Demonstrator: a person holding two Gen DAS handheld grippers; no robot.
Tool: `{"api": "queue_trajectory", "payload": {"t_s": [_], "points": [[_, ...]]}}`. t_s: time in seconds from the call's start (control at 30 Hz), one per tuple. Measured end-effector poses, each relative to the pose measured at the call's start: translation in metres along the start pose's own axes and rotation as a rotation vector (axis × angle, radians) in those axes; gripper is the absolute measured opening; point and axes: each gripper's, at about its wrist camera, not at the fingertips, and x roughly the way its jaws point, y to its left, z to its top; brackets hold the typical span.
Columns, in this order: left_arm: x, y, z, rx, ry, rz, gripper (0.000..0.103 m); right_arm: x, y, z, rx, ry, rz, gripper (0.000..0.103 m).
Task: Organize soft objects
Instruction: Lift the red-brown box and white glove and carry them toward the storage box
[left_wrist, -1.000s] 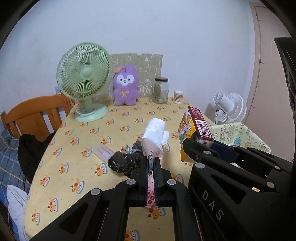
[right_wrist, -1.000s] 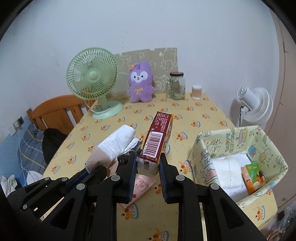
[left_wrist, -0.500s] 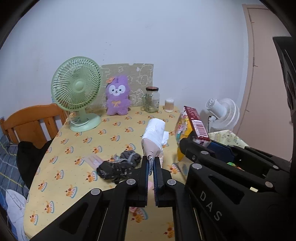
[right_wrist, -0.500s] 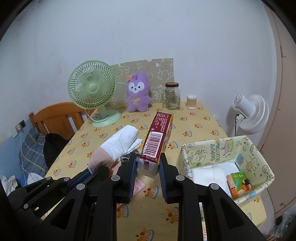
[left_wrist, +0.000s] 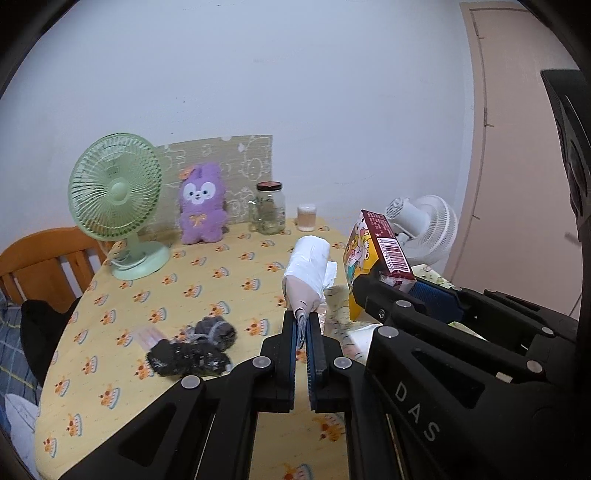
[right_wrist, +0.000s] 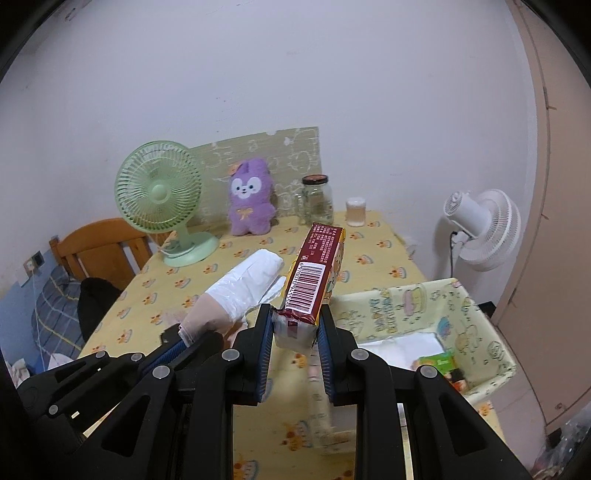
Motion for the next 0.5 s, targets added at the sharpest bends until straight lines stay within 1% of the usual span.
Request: {"api": "queue_trajectory", "payload": {"t_s": [0.27, 0.5], "points": [[0.015, -0.024, 0.005, 0.028, 0.005, -0.043, 0.002, 0.002, -0.031, 0.003, 0.013, -0.005, -0.046, 0.026], [0.032, -0.047, 0.007, 0.046, 0.025, -0.08, 0.002, 0.007, -0.056, 0.002, 0.026, 0.007, -0.078, 0.026]]}}
